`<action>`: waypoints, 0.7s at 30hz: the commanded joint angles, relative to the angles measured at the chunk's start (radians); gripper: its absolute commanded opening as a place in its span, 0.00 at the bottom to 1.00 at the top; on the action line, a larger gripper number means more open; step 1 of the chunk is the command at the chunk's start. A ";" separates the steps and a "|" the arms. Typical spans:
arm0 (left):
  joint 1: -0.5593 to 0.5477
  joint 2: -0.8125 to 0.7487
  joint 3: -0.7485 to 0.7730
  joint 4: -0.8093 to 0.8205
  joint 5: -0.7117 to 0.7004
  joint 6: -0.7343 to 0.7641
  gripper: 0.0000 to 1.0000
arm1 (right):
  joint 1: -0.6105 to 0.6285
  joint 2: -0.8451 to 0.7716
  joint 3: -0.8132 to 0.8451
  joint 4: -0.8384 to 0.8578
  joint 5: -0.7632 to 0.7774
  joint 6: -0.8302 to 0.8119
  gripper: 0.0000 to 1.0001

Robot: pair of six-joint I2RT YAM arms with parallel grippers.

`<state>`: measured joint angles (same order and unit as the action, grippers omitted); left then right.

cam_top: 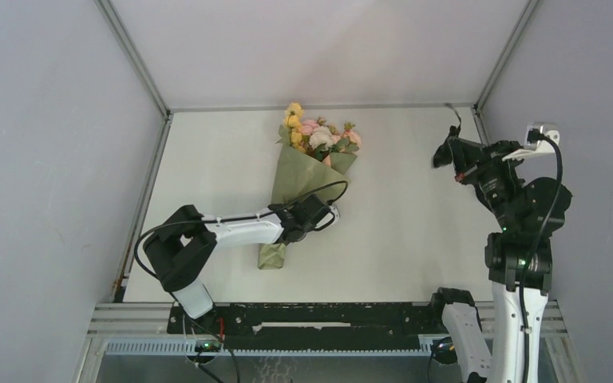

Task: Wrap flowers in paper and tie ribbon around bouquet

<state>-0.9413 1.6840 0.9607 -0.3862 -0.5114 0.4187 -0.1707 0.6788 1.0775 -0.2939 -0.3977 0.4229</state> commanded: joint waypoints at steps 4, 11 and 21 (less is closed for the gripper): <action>0.001 0.019 0.008 -0.039 0.039 -0.008 0.01 | 0.025 0.103 -0.009 -0.176 -0.063 -0.035 0.00; 0.003 0.017 0.007 -0.039 0.048 -0.008 0.01 | 0.340 0.167 -0.166 -0.168 -0.013 0.048 0.00; 0.016 0.023 0.017 -0.041 0.064 -0.014 0.01 | 0.508 0.306 -0.125 -0.288 -0.171 0.040 0.00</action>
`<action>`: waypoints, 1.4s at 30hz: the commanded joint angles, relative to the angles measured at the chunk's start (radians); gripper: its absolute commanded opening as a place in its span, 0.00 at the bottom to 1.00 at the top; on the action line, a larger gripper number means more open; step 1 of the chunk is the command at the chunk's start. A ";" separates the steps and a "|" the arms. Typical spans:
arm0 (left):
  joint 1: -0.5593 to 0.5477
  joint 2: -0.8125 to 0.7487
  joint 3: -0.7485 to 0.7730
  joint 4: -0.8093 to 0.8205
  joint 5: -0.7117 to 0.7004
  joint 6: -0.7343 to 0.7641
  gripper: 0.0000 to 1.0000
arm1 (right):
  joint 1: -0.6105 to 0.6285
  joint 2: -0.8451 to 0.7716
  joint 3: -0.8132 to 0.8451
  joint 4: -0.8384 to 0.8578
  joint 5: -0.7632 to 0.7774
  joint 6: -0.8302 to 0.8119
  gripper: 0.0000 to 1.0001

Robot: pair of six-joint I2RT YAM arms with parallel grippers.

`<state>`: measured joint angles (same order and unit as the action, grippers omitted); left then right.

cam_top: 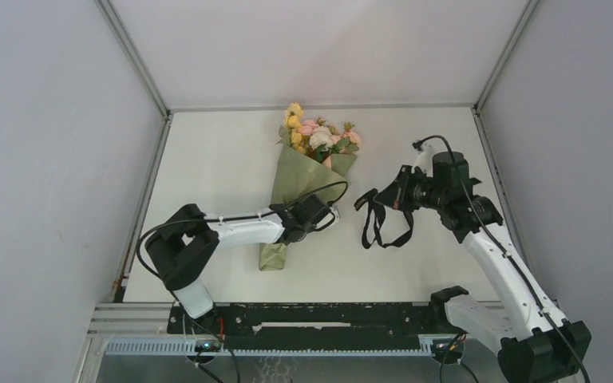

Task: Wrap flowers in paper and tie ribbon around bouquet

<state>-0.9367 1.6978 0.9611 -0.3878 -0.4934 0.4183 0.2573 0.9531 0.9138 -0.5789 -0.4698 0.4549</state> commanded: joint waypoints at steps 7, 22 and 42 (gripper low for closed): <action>0.025 0.024 0.019 -0.047 0.067 -0.024 0.01 | 0.251 0.225 -0.071 -0.082 0.048 0.019 0.23; 0.035 0.028 0.027 -0.055 0.074 -0.027 0.00 | 0.202 0.372 -0.112 0.215 0.230 0.113 0.49; 0.064 0.002 0.015 -0.068 0.127 -0.040 0.00 | 0.471 0.684 -0.272 0.545 0.165 0.397 0.50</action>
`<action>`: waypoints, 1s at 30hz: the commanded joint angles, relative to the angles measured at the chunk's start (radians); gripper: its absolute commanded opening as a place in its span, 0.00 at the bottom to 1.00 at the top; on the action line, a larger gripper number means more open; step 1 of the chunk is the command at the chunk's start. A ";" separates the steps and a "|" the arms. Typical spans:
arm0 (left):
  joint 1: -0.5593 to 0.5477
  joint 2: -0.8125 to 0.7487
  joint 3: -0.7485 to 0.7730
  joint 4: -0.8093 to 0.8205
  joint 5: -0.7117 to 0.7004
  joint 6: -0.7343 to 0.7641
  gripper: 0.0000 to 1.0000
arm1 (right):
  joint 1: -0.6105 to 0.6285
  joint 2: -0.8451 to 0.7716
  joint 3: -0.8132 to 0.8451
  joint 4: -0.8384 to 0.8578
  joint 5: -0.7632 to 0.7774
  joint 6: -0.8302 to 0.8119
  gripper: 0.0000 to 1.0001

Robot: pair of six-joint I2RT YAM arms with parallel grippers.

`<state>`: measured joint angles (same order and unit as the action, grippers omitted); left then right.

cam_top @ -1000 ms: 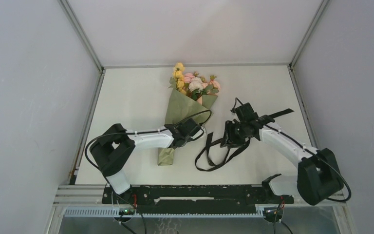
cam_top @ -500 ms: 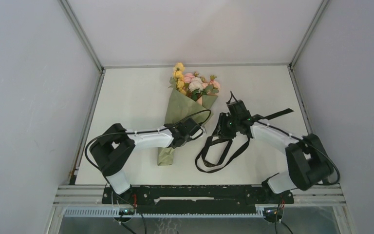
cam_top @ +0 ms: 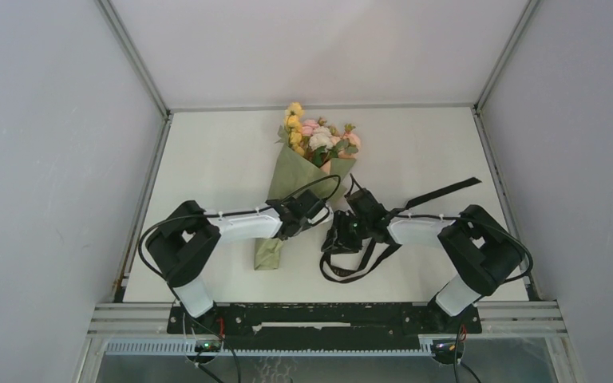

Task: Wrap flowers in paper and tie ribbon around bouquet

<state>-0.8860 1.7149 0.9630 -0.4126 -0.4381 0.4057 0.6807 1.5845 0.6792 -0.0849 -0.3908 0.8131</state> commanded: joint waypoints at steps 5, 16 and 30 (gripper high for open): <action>0.047 -0.028 0.021 -0.058 0.119 -0.038 0.01 | 0.046 0.028 -0.099 0.122 0.101 0.076 0.12; 0.062 -0.031 0.028 -0.067 0.137 -0.043 0.00 | -0.052 -0.313 -0.099 -0.072 0.095 -0.012 0.00; 0.093 -0.071 0.062 -0.084 0.125 -0.034 0.00 | -0.300 -0.246 0.045 0.211 -0.001 0.042 0.00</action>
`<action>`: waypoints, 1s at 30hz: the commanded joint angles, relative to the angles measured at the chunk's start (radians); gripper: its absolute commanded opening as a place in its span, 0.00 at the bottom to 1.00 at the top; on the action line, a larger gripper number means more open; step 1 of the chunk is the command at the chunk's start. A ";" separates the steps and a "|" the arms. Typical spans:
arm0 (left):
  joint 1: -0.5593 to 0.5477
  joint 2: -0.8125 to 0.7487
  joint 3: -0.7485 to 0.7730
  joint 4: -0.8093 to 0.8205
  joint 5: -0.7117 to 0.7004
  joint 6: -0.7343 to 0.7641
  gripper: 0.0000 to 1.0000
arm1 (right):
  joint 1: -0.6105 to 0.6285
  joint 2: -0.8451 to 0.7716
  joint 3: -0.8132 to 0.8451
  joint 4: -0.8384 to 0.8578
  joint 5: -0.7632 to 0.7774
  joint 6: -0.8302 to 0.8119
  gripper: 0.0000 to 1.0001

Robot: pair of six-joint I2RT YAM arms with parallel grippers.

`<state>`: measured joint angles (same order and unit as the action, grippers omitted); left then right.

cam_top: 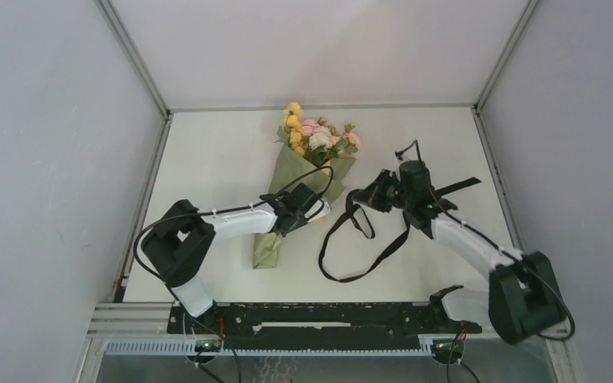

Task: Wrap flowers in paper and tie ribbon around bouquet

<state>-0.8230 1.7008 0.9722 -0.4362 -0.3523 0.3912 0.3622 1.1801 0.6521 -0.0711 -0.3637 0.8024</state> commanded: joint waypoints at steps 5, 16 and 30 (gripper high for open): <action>0.108 -0.100 0.075 -0.078 0.137 -0.005 0.00 | 0.080 0.363 0.089 0.386 -0.042 0.167 0.00; 0.210 -0.127 0.116 -0.112 0.233 0.010 0.00 | 0.408 0.655 0.117 0.737 -0.166 0.421 0.00; 0.212 -0.138 0.099 -0.121 0.273 -0.008 0.00 | 0.294 0.425 0.013 0.499 -0.020 0.400 0.63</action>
<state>-0.6147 1.6028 1.0420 -0.5354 -0.1234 0.3927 0.7105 1.6955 0.6914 0.4614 -0.4770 1.1809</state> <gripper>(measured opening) 0.012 0.627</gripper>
